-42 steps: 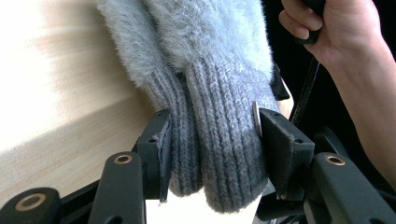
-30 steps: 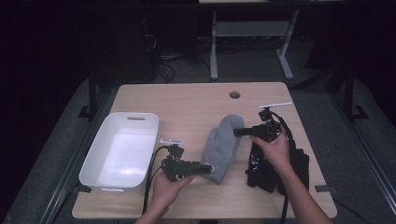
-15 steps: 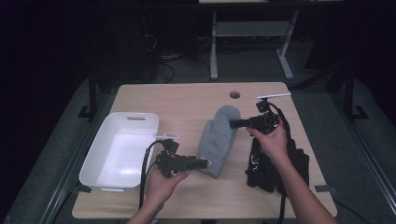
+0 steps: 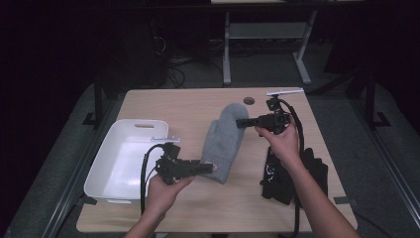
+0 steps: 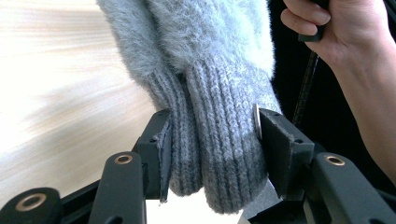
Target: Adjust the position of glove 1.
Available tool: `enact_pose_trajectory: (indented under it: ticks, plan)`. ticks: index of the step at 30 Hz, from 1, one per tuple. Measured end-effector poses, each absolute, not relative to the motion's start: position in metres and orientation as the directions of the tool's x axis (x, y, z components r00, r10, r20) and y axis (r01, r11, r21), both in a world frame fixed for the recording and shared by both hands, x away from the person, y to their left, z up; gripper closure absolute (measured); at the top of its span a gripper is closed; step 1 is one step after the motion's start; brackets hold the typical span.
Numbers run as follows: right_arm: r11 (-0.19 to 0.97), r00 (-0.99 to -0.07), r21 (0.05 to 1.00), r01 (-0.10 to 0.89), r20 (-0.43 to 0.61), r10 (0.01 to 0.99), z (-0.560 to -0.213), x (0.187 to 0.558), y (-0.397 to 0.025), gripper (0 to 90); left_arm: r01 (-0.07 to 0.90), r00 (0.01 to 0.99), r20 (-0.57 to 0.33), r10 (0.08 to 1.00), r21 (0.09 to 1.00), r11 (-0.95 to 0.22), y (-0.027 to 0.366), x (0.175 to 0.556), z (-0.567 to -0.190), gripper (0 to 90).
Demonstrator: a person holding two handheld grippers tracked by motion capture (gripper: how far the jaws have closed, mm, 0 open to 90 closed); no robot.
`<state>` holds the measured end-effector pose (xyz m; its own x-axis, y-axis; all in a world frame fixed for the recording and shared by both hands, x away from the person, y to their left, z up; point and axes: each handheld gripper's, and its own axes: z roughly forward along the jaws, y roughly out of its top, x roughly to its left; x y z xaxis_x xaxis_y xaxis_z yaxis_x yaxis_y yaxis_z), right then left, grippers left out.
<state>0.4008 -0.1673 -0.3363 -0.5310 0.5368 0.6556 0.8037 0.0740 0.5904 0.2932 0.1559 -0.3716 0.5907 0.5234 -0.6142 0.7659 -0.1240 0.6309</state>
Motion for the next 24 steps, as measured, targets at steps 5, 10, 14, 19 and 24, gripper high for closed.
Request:
enact_pose_trajectory:
  ticks: [5,10,14,19,24]
  plan:
    - [0.079,-0.539,0.593,0.801,0.658,0.526,-0.329,0.404,-0.157,77.6,0.761,0.589,-0.611,0.529,0.639,-0.110,0.167,0.293,-0.364,48.6]
    - [0.074,-0.539,0.593,0.802,0.666,0.515,-0.324,0.407,-0.150,77.6,0.760,0.586,-0.609,0.535,0.643,-0.101,0.174,0.292,-0.359,48.6]
    - [0.077,-0.544,0.592,0.802,0.671,0.504,-0.319,0.409,-0.141,77.5,0.759,0.580,-0.611,0.539,0.646,-0.084,0.182,0.291,-0.354,48.6]
    - [0.083,-0.549,0.592,0.801,0.673,0.496,-0.313,0.412,-0.131,77.5,0.754,0.579,-0.605,0.546,0.653,-0.076,0.191,0.291,-0.350,48.6]
    - [0.091,-0.558,0.598,0.796,0.668,0.493,-0.309,0.414,-0.123,77.5,0.754,0.573,-0.606,0.552,0.654,-0.065,0.198,0.290,-0.347,48.5]
